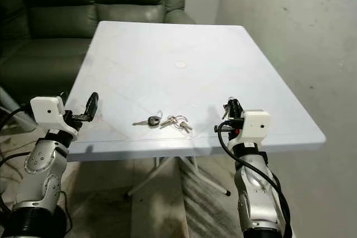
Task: Hang keys on a hook
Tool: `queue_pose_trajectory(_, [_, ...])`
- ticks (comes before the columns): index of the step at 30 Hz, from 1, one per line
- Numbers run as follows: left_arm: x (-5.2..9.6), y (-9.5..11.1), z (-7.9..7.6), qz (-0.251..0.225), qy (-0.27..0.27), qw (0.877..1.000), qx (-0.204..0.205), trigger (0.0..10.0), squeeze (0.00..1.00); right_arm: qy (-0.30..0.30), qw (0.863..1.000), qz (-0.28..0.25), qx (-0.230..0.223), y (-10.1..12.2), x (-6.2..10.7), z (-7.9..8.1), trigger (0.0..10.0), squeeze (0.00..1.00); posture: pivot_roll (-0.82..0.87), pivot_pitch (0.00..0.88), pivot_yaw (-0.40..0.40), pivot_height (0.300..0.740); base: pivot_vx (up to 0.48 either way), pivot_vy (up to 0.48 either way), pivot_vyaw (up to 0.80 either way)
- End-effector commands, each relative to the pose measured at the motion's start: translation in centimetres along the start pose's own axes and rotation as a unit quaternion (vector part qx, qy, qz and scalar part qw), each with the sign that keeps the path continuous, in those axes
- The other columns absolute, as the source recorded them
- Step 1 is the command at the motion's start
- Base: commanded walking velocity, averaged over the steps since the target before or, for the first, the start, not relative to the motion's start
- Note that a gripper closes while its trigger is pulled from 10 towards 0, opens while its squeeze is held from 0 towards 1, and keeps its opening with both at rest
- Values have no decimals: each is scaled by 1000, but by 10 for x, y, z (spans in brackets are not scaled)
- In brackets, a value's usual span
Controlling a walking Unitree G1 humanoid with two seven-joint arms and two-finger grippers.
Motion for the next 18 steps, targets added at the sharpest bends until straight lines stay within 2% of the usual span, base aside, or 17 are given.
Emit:
queue_pose_trajectory(1, [-3, 2, -1, -1, -3, 1000, 4, 10000, 0, 0, 1000, 0, -2, 1, -3, 1, 10000, 0, -2, 0, -7, 740, 0, 0, -750])
queue_pose_trajectory(3, [-4, 0, -2, 2, -4, 1000, -3, 10000, 0, 0, 1000, 1, -3, 1, -3, 2, 10000, 0, -2, 0, -8, 740, 0, 0, -750])
queue_pose_trajectory(8, [-4, -3, -3, 7, -3, 1000, 0, 10000, 0, -1, 1000, 1, -3, 1, -2, 2, 10000, 0, -5, 0, -8, 740, 0, 454, -745])
queue_pose_trajectory(10, [-4, -3, -4, 8, -2, 1000, -11, 10000, 0, 0, 1000, 1, -2, 1, -2, 2, 10000, 0, -5, 0, -8, 740, 0, 0, -744])
queue_pose_trajectory(18, [-4, -5, -5, 10, -2, 1000, -2, 10000, 0, 1, 1000, 3, -1, 0, -1, 2, 10000, 0, -7, 0, -7, 740, 0, 0, -744])
Point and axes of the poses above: a point about 5 cm out from each wrist's last joint towards the gripper, its own x axis pointing back from the gripper into the wrist, its own y axis along the axis of the wrist's last joint, z = x × y, the point moved 1 cm from there along -x, pointing out of the wrist towards the gripper, and after that the axes turned 11 degrees about x, right-handed, at the moved point
